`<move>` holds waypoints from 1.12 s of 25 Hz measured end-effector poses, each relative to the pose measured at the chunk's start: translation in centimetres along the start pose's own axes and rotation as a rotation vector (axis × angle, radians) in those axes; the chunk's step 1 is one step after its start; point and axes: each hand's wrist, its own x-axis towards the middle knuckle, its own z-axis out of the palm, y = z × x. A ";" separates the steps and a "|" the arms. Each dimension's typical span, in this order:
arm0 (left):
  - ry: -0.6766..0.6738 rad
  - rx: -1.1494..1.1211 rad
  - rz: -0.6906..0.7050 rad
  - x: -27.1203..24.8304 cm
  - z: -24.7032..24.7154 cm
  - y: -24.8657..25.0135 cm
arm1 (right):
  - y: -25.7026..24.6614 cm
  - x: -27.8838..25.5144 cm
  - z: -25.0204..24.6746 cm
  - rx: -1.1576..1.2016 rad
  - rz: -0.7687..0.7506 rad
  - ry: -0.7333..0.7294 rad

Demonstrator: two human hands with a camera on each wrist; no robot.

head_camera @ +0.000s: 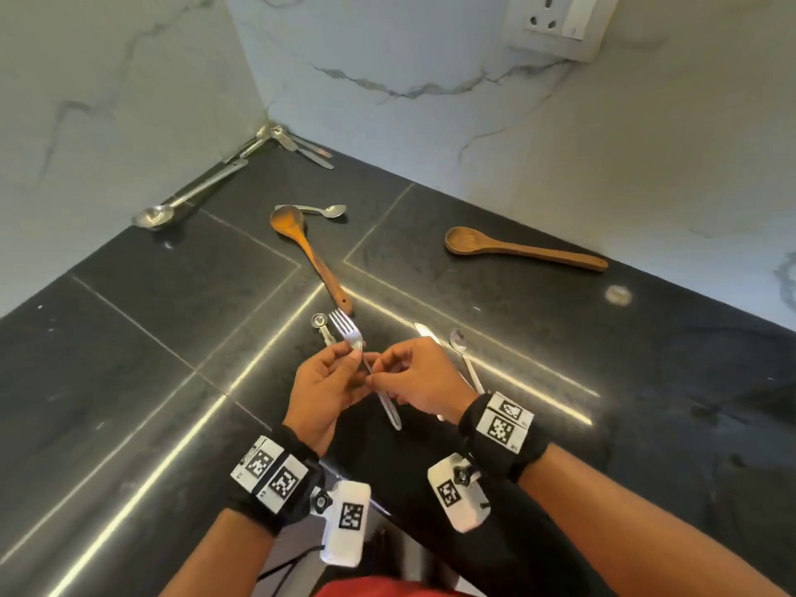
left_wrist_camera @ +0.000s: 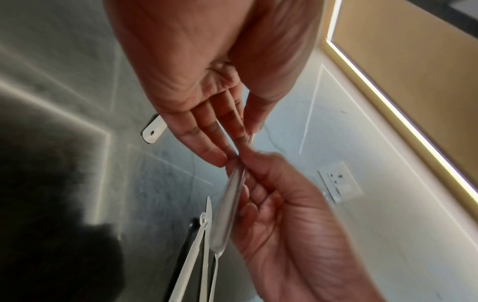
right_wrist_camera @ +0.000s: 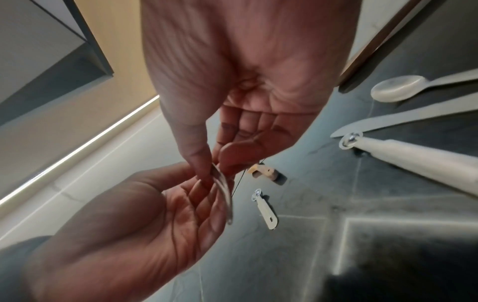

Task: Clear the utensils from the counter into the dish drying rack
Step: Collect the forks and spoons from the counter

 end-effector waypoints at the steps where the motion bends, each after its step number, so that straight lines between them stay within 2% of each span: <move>1: 0.030 -0.036 -0.008 0.2 -0.6 0.3 | 0.0 0.7 0.6 -0.014 -0.007 -0.003; 7: 0.239 -0.006 -0.059 4.1 -5.7 3.0 | -1.6 9.1 0.1 -0.469 -0.090 -0.091; 14: 0.413 0.131 -0.155 13.9 -12.8 7.4 | -5.2 26.9 -3.9 -0.946 -0.175 -0.137; 16: 0.413 0.198 -0.162 16.8 -14.5 9.0 | -6.2 32.0 -4.5 -0.995 -0.198 -0.094; 21: 0.302 0.254 -0.276 20.2 -16.0 10.1 | -7.6 42.2 -4.6 -1.095 -0.066 -0.087; 25: 0.259 0.234 -0.307 20.7 -16.8 9.7 | -8.4 46.6 -3.8 -1.206 -0.094 -0.118; 28: 0.226 0.220 -0.315 20.7 -17.2 9.8 | -9.0 47.7 -3.7 -1.211 -0.073 -0.139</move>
